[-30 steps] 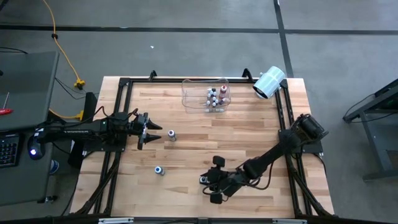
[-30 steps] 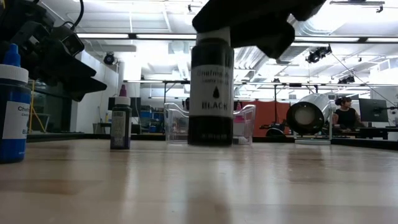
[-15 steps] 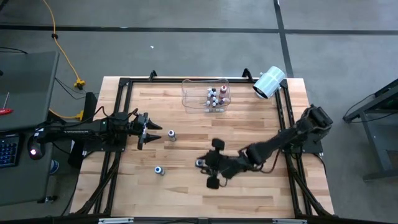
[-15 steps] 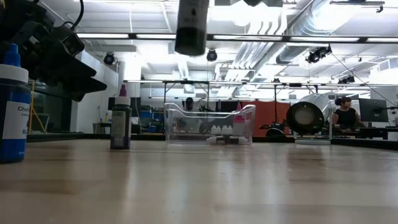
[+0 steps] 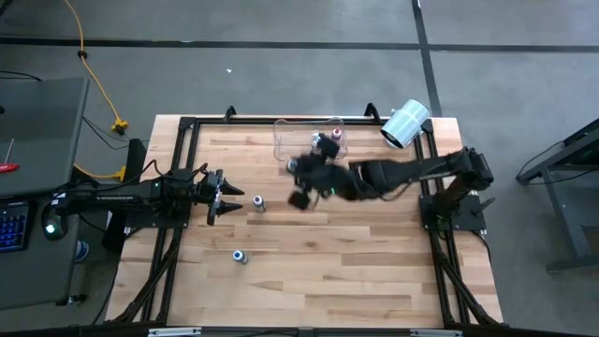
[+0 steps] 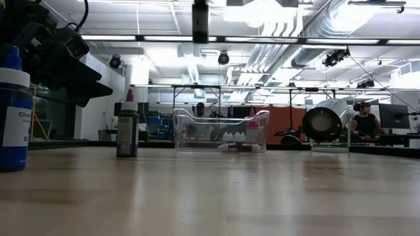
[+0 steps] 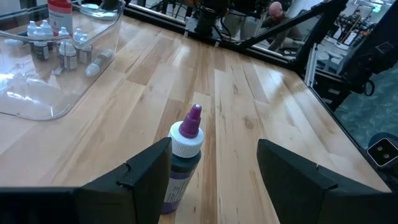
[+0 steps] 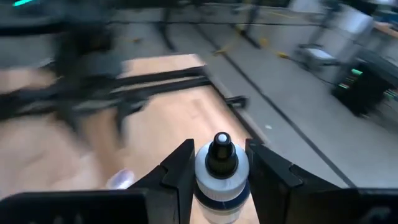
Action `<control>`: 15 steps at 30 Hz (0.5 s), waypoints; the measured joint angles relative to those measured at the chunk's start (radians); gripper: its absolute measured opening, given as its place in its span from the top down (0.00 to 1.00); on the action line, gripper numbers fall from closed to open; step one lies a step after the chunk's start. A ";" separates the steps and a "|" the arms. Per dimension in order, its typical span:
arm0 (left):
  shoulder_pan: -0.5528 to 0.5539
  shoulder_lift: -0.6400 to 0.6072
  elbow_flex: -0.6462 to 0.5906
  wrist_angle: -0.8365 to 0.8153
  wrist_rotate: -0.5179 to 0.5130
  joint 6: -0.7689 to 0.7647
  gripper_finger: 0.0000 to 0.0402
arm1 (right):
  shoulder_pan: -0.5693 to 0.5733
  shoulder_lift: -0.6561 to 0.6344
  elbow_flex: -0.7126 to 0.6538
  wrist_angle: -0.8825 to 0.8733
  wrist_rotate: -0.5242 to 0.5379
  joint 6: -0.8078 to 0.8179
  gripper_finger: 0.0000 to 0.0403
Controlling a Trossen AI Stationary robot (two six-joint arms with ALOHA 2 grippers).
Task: Pick & Place food coloring
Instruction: Put the large black food coloring into the transparent container
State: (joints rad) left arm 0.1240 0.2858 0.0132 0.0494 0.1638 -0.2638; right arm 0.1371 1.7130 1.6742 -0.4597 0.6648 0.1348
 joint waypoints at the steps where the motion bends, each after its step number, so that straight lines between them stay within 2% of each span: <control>1: 0.000 0.000 0.000 0.000 0.000 0.000 0.42 | -0.026 0.000 -0.004 0.012 0.010 0.011 0.72; 5: 0.000 0.000 0.000 0.000 0.000 0.000 0.42 | -0.131 0.034 -0.008 0.048 0.037 0.078 0.72; 11: 0.000 0.000 0.000 0.000 0.001 0.000 0.42 | -0.259 0.137 -0.009 0.169 -0.065 0.138 0.72; 15: 0.000 0.000 0.000 0.000 0.001 0.000 0.42 | -0.320 0.199 -0.009 0.212 -0.061 0.177 0.72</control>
State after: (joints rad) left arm 0.1242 0.2855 0.0132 0.0494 0.1648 -0.2638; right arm -0.1834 1.9116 1.6650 -0.2477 0.6037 0.3115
